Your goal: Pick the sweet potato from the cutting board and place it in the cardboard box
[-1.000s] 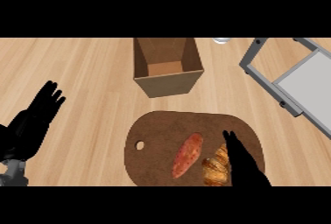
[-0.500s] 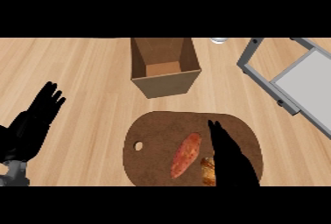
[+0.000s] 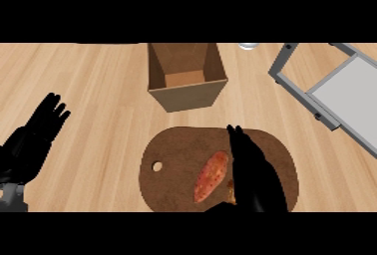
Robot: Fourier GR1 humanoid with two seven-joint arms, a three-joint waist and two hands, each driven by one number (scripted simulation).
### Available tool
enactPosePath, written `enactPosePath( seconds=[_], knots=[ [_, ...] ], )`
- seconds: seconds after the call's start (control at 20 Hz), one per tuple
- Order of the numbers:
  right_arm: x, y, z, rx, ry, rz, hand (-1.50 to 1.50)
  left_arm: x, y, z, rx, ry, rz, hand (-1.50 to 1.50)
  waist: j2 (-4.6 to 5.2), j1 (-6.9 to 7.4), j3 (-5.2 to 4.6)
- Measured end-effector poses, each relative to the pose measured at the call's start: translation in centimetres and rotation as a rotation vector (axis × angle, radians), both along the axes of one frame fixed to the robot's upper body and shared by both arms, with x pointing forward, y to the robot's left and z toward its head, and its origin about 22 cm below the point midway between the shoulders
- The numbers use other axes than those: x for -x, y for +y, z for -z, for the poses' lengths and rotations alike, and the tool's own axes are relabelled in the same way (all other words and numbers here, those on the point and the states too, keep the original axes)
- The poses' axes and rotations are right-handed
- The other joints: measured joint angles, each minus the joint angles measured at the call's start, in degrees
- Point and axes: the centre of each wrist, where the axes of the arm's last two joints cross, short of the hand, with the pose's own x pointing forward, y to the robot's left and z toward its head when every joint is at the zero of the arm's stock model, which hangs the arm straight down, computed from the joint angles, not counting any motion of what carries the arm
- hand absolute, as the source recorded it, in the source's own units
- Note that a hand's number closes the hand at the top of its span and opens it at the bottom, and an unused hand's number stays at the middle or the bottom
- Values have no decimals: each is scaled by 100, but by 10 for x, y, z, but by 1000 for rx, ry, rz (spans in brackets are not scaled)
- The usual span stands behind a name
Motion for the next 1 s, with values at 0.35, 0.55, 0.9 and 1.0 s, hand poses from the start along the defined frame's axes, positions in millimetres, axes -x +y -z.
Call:
enactPosePath(
  seconds=[0.35, 0.55, 0.9, 1.0],
  knots=[
    [-13, 6, 10, 34, 39, -1, -150, 0, -2, 0, 6, 1, -3, 0, -2, -16, 2],
    [-18, 8, 14, 44, 59, -9, -150, -1, 0, 0, 4, 6, 0, 0, -4, -25, 1],
    [-28, 8, 24, 68, 105, 9, -150, 4, -3, 3, 1, -1, -3, 0, -11, -17, 2],
    [-30, 8, 27, 74, 118, 10, -150, 5, -3, 4, 3, 2, -1, 0, -10, -20, 3]
  ],
)
